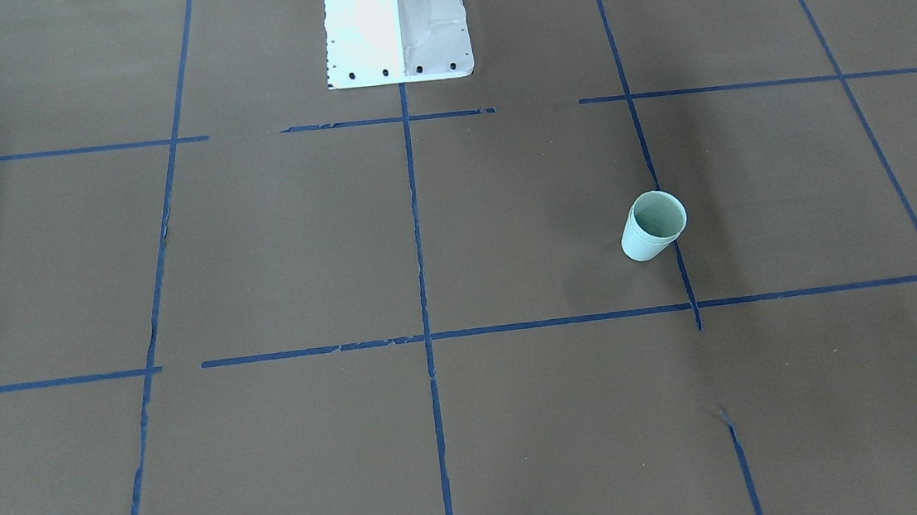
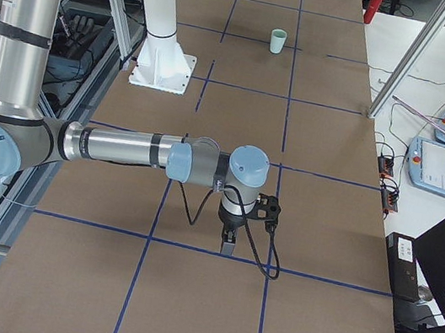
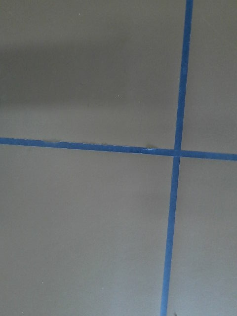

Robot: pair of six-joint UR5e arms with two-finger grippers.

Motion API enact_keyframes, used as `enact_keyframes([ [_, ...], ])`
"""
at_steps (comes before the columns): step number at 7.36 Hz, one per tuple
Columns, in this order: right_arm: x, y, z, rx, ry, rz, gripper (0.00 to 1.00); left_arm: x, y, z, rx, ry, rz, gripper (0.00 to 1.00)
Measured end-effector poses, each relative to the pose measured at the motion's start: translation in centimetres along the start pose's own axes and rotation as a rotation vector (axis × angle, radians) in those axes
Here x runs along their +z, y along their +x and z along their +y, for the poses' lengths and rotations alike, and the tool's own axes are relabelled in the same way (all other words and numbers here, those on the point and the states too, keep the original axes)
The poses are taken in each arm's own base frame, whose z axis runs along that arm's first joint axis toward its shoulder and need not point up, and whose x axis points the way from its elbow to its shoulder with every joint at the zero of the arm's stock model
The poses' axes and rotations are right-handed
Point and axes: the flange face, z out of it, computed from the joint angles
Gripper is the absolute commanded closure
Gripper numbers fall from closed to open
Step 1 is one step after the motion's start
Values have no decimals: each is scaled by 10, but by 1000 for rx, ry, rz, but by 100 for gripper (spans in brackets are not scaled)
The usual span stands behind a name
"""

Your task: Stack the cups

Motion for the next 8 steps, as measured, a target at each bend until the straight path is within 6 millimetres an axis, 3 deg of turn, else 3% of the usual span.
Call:
enact_keyframes([
  [2, 0, 0, 0, 0, 0, 0, 0, 5, -4, 9, -10, -10, -1, 0],
  [8, 0, 0, 0, 0, 0, 0, 0, 3, -2, 6, -16, -26, -3, 0],
])
